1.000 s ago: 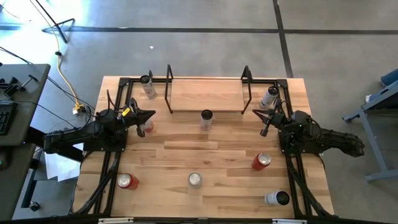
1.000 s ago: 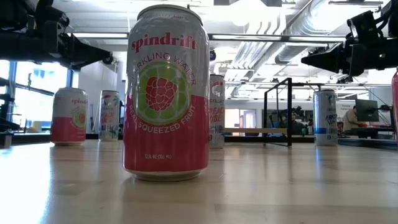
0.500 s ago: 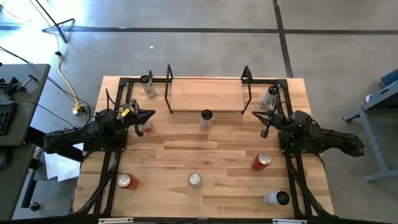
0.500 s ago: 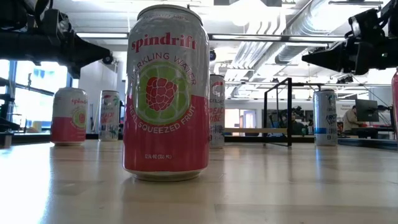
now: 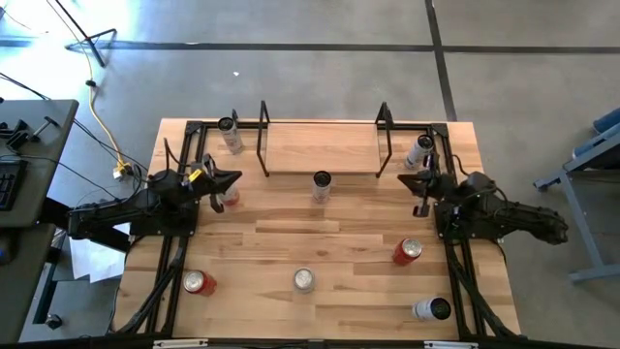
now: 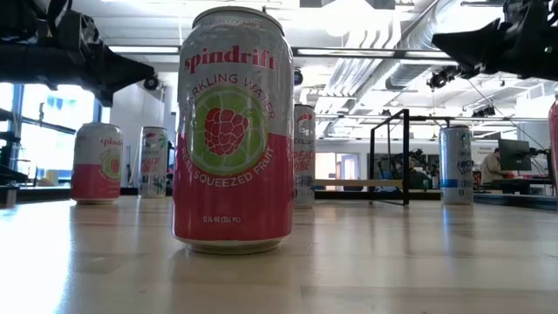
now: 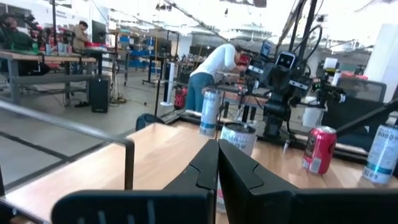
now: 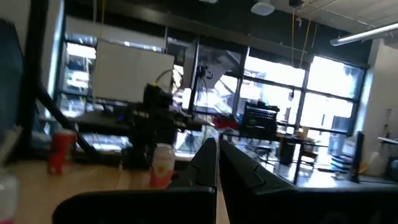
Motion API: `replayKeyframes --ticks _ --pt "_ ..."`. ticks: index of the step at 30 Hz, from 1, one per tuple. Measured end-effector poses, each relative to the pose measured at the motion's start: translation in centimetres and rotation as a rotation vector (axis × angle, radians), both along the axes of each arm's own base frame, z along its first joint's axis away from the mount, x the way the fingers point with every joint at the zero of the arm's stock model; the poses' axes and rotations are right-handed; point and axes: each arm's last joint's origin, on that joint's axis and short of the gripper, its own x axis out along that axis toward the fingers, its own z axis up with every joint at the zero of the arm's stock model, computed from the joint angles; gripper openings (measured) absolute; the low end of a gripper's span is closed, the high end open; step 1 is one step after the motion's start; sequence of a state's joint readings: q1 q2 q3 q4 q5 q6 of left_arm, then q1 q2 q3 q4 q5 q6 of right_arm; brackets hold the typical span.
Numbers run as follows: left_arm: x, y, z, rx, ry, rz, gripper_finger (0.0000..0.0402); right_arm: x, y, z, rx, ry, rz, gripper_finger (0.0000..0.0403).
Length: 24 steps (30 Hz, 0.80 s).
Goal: Place canned beverage on shelf
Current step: Put the bottom white and red soda can on the shelf
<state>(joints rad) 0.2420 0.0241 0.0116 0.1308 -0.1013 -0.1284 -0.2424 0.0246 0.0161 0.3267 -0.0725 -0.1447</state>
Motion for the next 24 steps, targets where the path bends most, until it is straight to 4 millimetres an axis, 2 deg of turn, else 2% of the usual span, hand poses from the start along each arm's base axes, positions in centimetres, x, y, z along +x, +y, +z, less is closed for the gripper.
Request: replayKeyframes --ticks 5,11,17,21,24 --pt "0.0 0.0 0.0 -0.025 -0.011 -0.004 0.0003 0.3 0.1 1.2 0.11 0.022 0.074 0.0" --pt "0.0 0.0 0.0 -0.024 -0.009 -0.007 0.0003 1.6 0.0 4.1 0.162 0.141 0.088 0.0" --pt "0.0 0.0 0.0 -0.009 -0.003 -0.005 0.0002 4.6 1.1 7.0 0.246 0.489 0.098 0.0" --pt "0.0 0.0 0.0 0.001 0.0 -0.005 0.0002 6.8 2.7 8.4 0.287 0.767 0.081 0.0" --pt "0.0 0.0 -0.1 -0.002 0.01 -0.005 0.0002 8.5 4.0 9.7 0.324 0.875 0.065 0.0"
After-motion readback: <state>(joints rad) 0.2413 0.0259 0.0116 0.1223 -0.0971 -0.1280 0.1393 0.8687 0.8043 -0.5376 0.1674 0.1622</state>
